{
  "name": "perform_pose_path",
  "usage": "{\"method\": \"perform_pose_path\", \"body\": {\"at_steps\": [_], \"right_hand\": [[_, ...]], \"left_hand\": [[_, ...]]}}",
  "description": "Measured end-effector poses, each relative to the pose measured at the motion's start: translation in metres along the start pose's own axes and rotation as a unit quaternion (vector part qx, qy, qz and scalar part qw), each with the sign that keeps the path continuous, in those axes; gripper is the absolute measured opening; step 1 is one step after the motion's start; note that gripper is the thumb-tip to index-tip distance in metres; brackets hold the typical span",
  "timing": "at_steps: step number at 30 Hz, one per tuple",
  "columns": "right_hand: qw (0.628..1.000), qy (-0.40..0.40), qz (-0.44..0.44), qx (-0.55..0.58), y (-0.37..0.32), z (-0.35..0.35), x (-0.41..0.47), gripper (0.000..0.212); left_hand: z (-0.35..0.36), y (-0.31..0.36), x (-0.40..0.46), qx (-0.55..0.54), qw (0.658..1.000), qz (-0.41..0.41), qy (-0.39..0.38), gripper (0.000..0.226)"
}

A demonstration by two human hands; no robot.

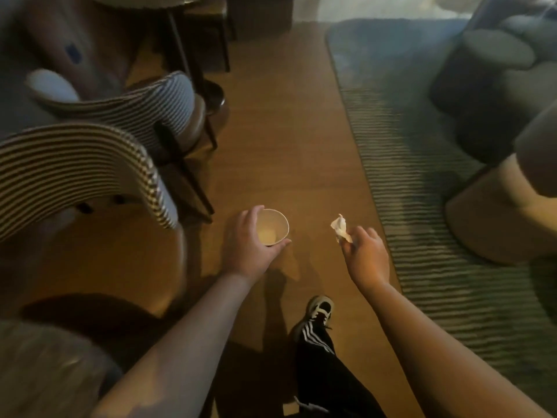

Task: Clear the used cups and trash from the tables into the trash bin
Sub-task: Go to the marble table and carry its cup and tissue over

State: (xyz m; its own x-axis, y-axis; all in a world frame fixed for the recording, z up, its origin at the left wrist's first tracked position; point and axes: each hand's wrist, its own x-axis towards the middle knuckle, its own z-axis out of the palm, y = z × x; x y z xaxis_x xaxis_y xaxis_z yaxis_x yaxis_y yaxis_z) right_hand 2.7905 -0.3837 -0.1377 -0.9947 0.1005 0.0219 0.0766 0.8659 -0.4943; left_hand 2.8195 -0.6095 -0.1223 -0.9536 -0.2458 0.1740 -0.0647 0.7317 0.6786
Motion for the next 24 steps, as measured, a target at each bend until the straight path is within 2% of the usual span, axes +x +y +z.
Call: {"method": "perform_pose_path", "body": {"at_steps": [6,13,20,24], "right_hand": [[0.998,0.025,0.049,-0.022,0.063,-0.033,0.14,0.019],[0.996,0.038,0.085,-0.015,0.104,-0.086,0.29,0.023],[0.994,0.043,0.096,0.009,0.126,-0.076,0.448,0.023],[0.993,0.039,0.112,0.017,0.135,-0.055,0.564,0.024]], "left_hand": [[0.107,0.072,0.133,-0.028,0.998,0.029,-0.054,0.08],[0.189,0.145,0.269,-0.041,0.994,0.066,-0.077,0.079],[0.267,0.167,0.412,-0.052,0.993,0.057,-0.089,0.078],[0.321,0.168,0.522,-0.056,0.992,0.06,-0.093,0.078]]}}
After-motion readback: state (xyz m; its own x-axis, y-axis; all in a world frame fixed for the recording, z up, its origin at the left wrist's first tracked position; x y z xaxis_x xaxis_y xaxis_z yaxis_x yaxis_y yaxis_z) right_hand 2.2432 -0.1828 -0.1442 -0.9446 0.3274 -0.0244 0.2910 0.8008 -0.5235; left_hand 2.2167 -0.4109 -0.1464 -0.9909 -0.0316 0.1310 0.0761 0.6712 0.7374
